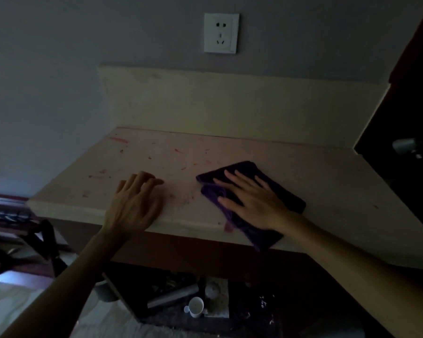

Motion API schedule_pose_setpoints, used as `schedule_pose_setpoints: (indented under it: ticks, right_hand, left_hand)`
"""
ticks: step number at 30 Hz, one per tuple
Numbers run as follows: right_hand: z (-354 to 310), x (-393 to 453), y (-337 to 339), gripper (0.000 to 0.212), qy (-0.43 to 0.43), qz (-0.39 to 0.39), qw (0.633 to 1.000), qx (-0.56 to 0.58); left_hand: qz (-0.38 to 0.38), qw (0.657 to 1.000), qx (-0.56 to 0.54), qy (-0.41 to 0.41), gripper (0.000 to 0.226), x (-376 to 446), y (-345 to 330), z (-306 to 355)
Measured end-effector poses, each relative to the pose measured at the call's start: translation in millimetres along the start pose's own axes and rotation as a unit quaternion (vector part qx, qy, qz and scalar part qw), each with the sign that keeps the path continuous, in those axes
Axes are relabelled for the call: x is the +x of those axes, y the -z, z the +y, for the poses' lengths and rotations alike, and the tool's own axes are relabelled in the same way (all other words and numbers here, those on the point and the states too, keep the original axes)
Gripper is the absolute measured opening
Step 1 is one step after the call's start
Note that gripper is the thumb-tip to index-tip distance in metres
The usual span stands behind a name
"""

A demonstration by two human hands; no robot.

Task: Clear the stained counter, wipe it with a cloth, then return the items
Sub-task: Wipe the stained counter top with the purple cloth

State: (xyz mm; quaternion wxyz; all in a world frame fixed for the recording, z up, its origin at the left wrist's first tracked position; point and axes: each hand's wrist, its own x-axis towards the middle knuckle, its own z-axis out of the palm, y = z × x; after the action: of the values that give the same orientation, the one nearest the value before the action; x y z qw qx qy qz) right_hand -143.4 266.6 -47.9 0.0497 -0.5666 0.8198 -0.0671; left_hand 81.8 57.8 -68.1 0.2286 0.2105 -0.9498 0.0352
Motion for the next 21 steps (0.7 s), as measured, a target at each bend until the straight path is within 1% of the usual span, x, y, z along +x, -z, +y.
schedule_pose_setpoints:
  ticks: [3,7,10,13,15,18,21]
  right_hand:
    - [15.3,69.7,3.1,0.063,-0.018,-0.004,1.0,-0.004]
    - [22.9,165.6,5.9,0.065,-0.058,-0.007,0.998,-0.011]
    - [17.2,201.0,5.1,0.066,-0.09,0.005,0.996,-0.022]
    - [5.9,189.3,6.5,0.065,-0.099,-0.008,0.995,-0.02]
    - [-5.3,167.5,5.5,0.062,-0.091,0.003,0.996,-0.019]
    - [-32.6,107.1,-2.0,0.057,-0.039,0.004,0.999,-0.015]
    - [-60.5,36.4,-14.8,0.056,0.02,0.02,1.0,-0.014]
  left_hand:
    - [0.003,1.0,-0.005,-0.01,0.045,-0.4,-2.3,-6.1]
    - [0.002,1.0,-0.003,0.011,0.043,-0.1,-4.7,-7.5]
    - [0.001,1.0,0.0,0.007,0.041,-0.3,-3.8,-6.3]
    - [-0.001,1.0,-0.001,0.004,0.039,-1.5,-1.2,-4.5]
    - [-0.006,1.0,-0.002,0.008,0.04,-1.5,1.3,-4.1]
    - [-0.01,1.0,-0.021,-0.002,0.045,-2.7,1.9,-5.4]
    - [-0.011,0.999,-0.05,-0.011,0.046,-6.9,3.0,-14.5]
